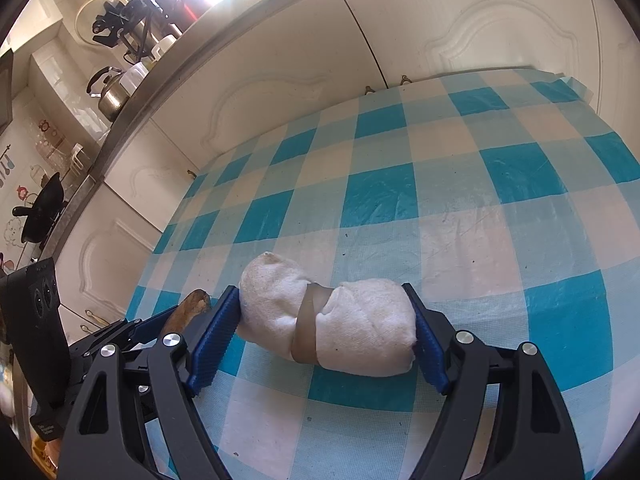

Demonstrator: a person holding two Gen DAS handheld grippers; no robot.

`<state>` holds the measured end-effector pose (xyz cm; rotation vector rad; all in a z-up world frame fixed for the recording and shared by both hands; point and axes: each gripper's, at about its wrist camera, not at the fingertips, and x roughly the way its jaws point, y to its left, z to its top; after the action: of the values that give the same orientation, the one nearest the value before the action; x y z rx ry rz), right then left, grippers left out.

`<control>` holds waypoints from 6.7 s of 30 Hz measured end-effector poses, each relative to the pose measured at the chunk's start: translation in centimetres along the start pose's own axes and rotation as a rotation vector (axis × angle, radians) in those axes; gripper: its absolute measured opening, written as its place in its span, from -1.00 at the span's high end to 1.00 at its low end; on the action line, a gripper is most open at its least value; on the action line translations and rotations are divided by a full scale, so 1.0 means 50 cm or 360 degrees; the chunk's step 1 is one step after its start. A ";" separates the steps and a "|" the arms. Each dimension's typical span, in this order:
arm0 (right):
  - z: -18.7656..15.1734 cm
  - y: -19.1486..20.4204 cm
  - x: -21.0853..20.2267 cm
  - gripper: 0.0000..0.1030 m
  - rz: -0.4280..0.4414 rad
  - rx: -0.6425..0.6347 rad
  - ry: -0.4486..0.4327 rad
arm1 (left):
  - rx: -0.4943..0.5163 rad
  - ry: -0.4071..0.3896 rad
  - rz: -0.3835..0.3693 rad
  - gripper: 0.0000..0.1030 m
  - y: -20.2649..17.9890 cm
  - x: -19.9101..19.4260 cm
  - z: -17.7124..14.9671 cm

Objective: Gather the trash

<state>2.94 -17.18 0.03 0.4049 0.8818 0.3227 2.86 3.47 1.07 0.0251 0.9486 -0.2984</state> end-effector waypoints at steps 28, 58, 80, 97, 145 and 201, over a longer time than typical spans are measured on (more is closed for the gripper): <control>-0.024 0.024 -0.027 -0.53 0.0211 -0.0029 -0.0042 | -0.0434 -0.0156 0.0074 -0.09 0.173 -0.167 -0.154; -0.086 0.206 -0.028 -0.53 0.0301 -0.0233 0.0072 | -0.0718 -0.0276 0.0372 -0.09 0.382 -0.291 -0.290; -0.138 0.438 0.012 -0.53 0.0562 -0.0452 0.0294 | -0.0928 -0.0269 0.0487 -0.09 0.504 -0.328 -0.407; -0.194 0.650 0.086 -0.53 0.0679 -0.0743 0.0477 | -0.1063 -0.0269 0.0507 -0.09 0.567 -0.326 -0.452; -0.122 0.444 -0.022 -0.79 -0.0028 -0.0657 -0.0091 | -0.0693 -0.0483 0.0744 -0.92 0.439 -0.391 -0.292; -0.122 0.248 -0.678 -0.90 -0.0766 -0.0444 -0.1437 | -0.0013 -0.1025 0.0283 -0.92 -0.175 -0.599 -0.069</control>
<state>-23.44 -19.70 25.26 0.0414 0.0247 -0.1886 -18.50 2.83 24.06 0.0048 0.3043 -0.1216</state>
